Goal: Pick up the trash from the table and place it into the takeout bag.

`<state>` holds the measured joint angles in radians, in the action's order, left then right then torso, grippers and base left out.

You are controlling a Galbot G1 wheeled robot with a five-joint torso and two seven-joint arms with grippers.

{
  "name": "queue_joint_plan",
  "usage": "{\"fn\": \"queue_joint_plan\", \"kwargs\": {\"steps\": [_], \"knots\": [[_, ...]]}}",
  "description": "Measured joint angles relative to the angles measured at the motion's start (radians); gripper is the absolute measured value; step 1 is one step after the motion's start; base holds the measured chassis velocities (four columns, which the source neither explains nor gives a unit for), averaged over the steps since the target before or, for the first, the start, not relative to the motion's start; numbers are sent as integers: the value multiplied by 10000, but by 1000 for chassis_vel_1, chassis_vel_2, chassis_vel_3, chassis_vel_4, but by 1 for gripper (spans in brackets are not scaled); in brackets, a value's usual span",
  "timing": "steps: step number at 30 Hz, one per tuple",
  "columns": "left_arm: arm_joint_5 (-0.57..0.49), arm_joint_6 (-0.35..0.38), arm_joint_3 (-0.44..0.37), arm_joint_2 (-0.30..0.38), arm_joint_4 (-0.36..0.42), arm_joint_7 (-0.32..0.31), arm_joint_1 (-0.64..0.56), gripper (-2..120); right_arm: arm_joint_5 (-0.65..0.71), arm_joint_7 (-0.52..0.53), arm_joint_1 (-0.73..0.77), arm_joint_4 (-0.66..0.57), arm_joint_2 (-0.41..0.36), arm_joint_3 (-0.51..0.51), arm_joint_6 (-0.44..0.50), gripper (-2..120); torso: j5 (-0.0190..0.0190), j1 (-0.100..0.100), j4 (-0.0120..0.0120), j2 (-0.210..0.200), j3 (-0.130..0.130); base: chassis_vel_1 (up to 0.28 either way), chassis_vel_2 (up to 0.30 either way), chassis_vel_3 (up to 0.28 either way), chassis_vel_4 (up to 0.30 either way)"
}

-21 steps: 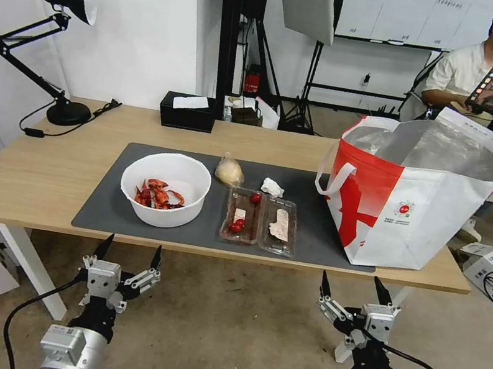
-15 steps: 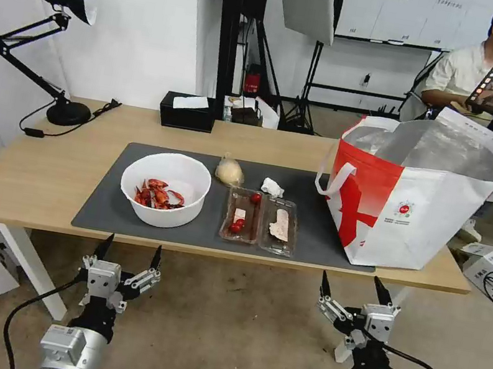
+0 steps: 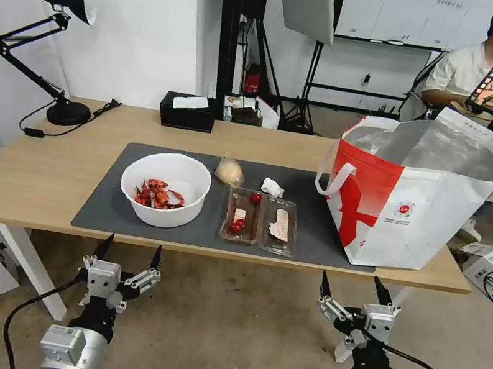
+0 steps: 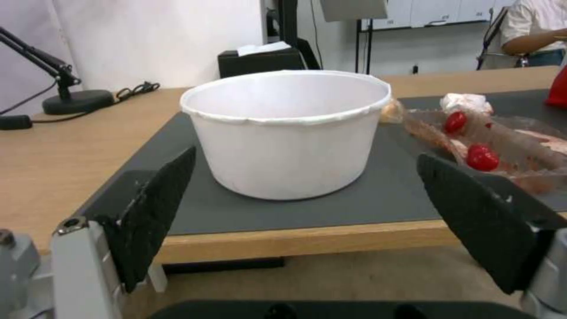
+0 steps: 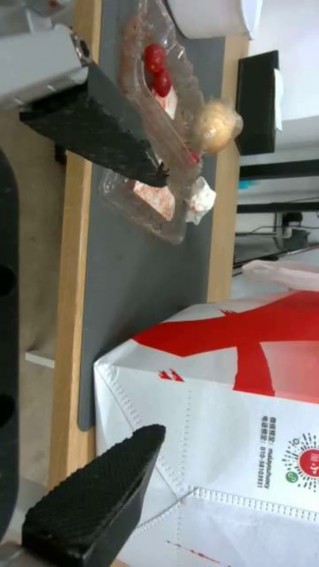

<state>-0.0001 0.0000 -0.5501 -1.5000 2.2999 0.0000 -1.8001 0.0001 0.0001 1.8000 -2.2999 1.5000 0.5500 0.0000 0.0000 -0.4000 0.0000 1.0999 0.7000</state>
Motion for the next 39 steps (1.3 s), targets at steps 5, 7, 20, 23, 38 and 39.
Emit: {"fn": "queue_joint_plan", "kwargs": {"steps": [5,7,20,23,38,39], "knots": [[0,0,0,0,0,0,0,100,6,0,-2,0,-11,0,-1,100,0,0,-1,0,-1,0,0,0,0],[-12,3,0,5,0,-11,6,100,209,32,-139,4,-253,-2,-121,100,0,1,-3,1,-1,0,0,0,0],[-2509,1069,-28,1255,-6,-2681,1394,100,2792,475,-2062,322,-3334,-41,-1626,100,-2,0,-3,0,1,0,0,0,0],[-2519,980,3,1255,-54,-2702,1389,100,3447,570,-2543,512,-3981,-127,-1847,100,-2,-1,11,0,2,0,0,0,0],[-2346,916,85,1156,-126,-2517,1162,100,3860,675,-2569,757,-3733,-668,-1784,100,0,1,0,0,0,0,0,0,0],[-2346,916,85,1156,-126,-2517,1162,100,3860,675,-2569,757,-3733,-668,-1784,100,0,1,0,0,0,0,0,0,0]]}}
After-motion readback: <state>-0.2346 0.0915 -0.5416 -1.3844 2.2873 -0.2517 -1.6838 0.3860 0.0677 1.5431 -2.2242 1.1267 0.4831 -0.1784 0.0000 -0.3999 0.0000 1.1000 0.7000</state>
